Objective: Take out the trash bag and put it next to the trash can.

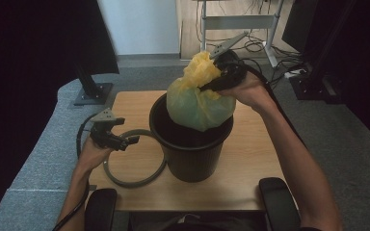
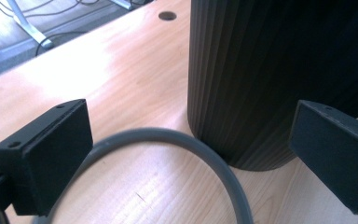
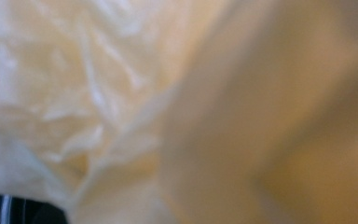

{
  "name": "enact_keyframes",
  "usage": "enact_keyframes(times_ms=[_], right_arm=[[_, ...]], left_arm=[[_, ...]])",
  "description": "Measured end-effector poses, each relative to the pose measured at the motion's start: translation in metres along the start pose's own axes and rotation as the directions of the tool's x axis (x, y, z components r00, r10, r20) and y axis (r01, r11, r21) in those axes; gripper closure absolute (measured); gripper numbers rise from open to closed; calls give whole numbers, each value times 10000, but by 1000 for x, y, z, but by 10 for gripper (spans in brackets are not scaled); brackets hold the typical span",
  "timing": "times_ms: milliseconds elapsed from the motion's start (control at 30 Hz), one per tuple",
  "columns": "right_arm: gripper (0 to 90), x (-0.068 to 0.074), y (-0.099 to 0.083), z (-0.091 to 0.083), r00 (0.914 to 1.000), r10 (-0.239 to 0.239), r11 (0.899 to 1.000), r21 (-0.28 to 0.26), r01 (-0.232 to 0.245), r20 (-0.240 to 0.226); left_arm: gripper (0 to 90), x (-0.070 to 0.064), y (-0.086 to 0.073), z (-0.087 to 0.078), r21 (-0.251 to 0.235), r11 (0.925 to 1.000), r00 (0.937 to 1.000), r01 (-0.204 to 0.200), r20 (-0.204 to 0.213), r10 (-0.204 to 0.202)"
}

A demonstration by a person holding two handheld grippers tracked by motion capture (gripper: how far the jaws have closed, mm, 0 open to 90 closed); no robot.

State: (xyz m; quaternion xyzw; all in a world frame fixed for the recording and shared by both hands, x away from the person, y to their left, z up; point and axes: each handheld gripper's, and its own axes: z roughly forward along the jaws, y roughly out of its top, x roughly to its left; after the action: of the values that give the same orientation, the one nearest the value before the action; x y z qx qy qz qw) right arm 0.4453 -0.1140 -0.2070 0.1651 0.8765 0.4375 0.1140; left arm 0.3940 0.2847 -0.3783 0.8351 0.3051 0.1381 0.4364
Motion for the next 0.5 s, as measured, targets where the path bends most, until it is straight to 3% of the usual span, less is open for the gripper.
enact_keyframes(times_ms=[200,333,500], right_arm=[[722,-3,4,-7,9996,52,10000,-16,-51,265],[722,-5,6,-13,9990,128,9999,-47,-126,436],[721,-9,9,-23,9974,219,9996,-170,-208,685]], left_arm=[[0,1,-28,20,362,9993,9997,18,-235,-9],[0,1,-45,29,121,9994,9992,330,-209,-327],[0,2,-66,37,174,9980,9975,613,-375,-606]])
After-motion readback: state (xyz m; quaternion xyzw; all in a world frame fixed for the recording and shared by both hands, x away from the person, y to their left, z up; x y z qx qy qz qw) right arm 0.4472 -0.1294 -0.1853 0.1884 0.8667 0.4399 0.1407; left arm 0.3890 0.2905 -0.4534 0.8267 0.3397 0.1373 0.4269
